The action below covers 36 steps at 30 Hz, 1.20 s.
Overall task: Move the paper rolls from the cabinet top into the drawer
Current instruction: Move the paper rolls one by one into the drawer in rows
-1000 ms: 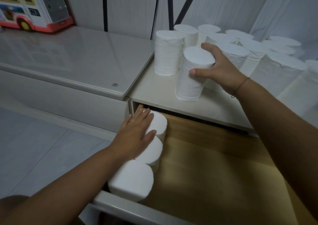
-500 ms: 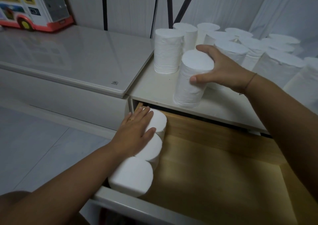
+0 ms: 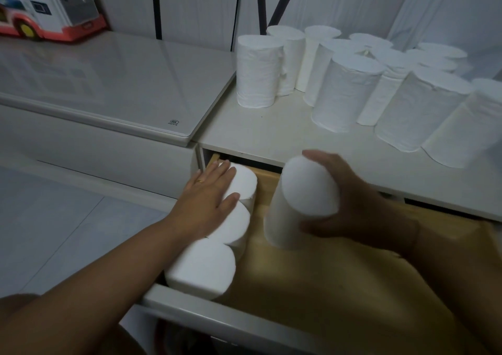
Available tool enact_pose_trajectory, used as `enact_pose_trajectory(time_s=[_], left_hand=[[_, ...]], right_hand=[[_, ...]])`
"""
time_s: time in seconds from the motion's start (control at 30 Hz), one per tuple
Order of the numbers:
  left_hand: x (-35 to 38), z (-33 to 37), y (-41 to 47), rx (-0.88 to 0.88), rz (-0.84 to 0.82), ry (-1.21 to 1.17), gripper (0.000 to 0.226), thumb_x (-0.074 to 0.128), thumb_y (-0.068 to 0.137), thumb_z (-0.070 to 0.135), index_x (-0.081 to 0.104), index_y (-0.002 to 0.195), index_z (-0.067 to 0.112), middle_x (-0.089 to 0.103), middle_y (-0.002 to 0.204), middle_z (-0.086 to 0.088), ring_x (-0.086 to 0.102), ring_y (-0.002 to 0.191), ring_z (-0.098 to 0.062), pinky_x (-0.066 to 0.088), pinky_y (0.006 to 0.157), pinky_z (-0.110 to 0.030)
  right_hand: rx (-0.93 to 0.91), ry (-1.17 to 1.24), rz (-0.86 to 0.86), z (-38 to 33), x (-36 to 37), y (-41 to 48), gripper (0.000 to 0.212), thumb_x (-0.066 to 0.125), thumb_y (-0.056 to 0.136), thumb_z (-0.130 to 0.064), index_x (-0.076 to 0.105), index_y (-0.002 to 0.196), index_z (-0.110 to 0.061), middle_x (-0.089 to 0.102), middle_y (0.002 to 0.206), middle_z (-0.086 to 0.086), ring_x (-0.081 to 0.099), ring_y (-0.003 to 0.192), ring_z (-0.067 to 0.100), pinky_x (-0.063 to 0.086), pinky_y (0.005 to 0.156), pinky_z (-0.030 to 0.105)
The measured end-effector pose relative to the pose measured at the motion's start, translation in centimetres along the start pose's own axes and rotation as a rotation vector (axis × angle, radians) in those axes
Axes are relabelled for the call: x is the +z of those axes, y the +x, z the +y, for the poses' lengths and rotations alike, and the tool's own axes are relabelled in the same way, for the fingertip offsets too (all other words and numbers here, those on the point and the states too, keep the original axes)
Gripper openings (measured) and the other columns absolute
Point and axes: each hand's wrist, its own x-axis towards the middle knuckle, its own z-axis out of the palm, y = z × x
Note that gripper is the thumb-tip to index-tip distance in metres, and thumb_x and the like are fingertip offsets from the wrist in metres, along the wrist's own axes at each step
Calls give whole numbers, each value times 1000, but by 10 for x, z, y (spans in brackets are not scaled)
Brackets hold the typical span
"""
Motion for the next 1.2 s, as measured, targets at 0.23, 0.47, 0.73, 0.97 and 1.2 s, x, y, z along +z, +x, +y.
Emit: enact_pose_trajectory(time_s=[0.23, 0.47, 0.73, 0.97, 1.2], left_hand=[[-1, 2, -1, -1, 3, 9, 55, 38, 98, 38, 20, 148, 23, 7, 159, 7, -2, 145, -9, 2, 117, -32], [-2, 3, -2, 10, -18, 34, 56, 35, 98, 38, 17, 149, 22, 4, 159, 6, -4, 145, -10, 2, 117, -33], [0, 17, 9, 100, -110, 202, 58, 26, 99, 42, 9, 150, 22, 1, 160, 3, -4, 145, -12, -4, 117, -34], [9, 15, 9, 125, -61, 216, 58, 21, 98, 46, 6, 150, 25, 0, 159, 7, -6, 145, -9, -6, 116, -31], [16, 12, 10, 139, -25, 228, 59, 19, 98, 49, 7, 150, 25, 2, 159, 7, -5, 145, -10, -5, 117, -31]], right_hand=[[165, 20, 108, 46, 60, -21, 97, 89, 53, -37, 36, 133, -20, 42, 130, -1, 44, 114, 14, 49, 93, 34], [198, -110, 43, 48, 64, -22, 110, 84, 51, -53, 25, 139, -25, 32, 138, -2, 38, 119, 16, 45, 95, 33], [48, -448, -450, 47, 18, 11, 108, 83, 61, -38, 13, 143, -40, 13, 151, -4, 34, 131, 23, 37, 106, 37], [93, -415, -203, 43, 45, 11, 93, 80, 51, -59, 34, 128, -34, 35, 129, -5, 50, 104, 19, 51, 80, 31], [201, -389, 54, 42, 78, 21, 86, 76, 62, -56, 37, 131, -22, 43, 121, 2, 48, 95, 15, 48, 76, 24]])
